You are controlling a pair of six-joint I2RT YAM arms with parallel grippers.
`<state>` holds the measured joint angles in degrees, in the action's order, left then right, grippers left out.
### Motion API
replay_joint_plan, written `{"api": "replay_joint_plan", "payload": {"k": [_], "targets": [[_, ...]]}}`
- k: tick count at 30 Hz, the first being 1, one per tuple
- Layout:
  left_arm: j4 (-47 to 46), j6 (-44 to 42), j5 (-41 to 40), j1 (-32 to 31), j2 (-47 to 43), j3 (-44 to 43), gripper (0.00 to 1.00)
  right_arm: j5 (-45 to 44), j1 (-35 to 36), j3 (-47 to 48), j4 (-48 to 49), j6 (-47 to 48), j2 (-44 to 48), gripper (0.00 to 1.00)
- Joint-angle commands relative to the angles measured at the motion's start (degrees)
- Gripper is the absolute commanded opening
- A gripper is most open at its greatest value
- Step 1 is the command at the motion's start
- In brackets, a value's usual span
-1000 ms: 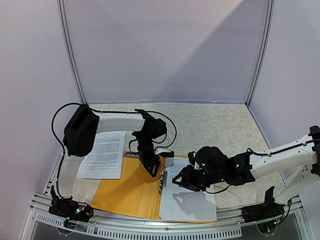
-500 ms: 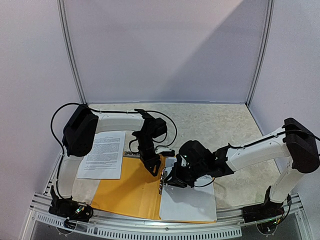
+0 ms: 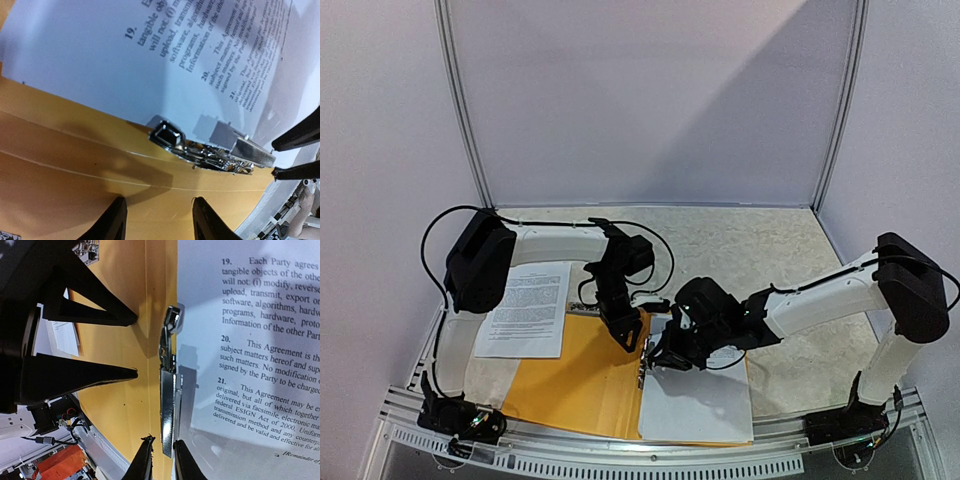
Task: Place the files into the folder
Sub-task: Clamp the file in the folder with some files.
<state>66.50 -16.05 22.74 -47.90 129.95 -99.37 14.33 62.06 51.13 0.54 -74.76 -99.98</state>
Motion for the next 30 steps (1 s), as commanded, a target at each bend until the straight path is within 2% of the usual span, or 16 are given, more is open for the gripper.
{"api": "replay_joint_plan", "payload": {"k": [1, 20, 30], "targets": [[-9.03, -0.98, -7.11, 0.09, 4.75, 2.96, 0.48, 0.70, -0.80, 0.77, 2.76, 0.67, -2.43, 0.16], [-9.36, -1.23, -6.75, 0.09, 5.23, 3.14, 0.49, 2.89, 0.28, 1.48, -4.23, 3.08, -4.56, 0.07], [-9.17, -0.99, -7.10, 0.09, 5.84, 2.78, 0.50, 4.24, 1.17, 0.06, -3.76, 4.01, -4.54, 0.06]]}}
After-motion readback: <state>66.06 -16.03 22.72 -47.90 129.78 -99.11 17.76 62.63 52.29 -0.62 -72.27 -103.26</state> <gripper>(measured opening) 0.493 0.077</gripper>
